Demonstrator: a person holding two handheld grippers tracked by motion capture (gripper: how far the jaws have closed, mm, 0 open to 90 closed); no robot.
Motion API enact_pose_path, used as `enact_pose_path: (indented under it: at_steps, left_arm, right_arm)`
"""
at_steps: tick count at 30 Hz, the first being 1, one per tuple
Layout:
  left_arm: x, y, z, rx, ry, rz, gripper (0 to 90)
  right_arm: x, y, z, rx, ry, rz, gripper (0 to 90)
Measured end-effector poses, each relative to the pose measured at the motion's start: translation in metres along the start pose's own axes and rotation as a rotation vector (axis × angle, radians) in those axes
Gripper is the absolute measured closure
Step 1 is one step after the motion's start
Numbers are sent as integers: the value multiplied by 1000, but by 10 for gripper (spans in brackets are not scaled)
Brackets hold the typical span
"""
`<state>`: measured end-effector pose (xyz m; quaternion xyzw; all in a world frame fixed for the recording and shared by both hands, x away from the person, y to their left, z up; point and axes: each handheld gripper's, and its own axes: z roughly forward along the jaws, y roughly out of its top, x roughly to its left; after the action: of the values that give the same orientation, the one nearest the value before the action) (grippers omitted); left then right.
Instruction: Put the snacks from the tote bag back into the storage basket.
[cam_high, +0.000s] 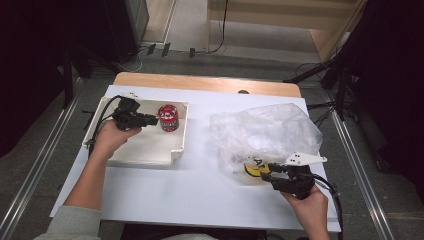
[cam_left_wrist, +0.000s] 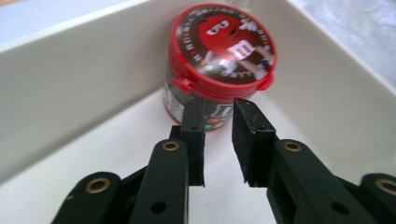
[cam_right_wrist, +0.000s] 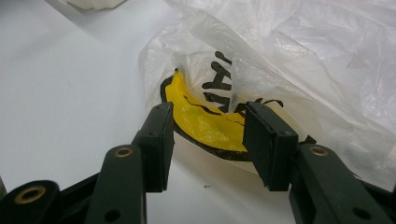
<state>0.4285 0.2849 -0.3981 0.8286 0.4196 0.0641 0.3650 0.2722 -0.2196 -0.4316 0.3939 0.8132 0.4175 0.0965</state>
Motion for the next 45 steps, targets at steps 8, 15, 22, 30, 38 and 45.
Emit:
enact_pose_path:
  at_steps: [8,15,22,30,38,45]
  left_arm:
    - [-13,3,-10,-23,-24,27,563]
    - [-24,6,-13,-28,-47,28,480]
    - [-37,11,-14,-19,-68,45,446]
    - [-55,13,-14,-22,-83,78,419]
    - [-75,14,-10,-9,-130,122,398]
    - [-100,15,-7,-4,-178,171,382]
  right_arm:
    - [-1,1,0,-2,5,0,546]
    - [-1,1,0,-6,6,-1,546]
    - [-1,1,0,-3,7,-1,546]
    - [0,1,1,-5,10,0,546]
    - [1,2,1,-10,19,2,546]
    - [3,2,-1,-14,21,-2,546]
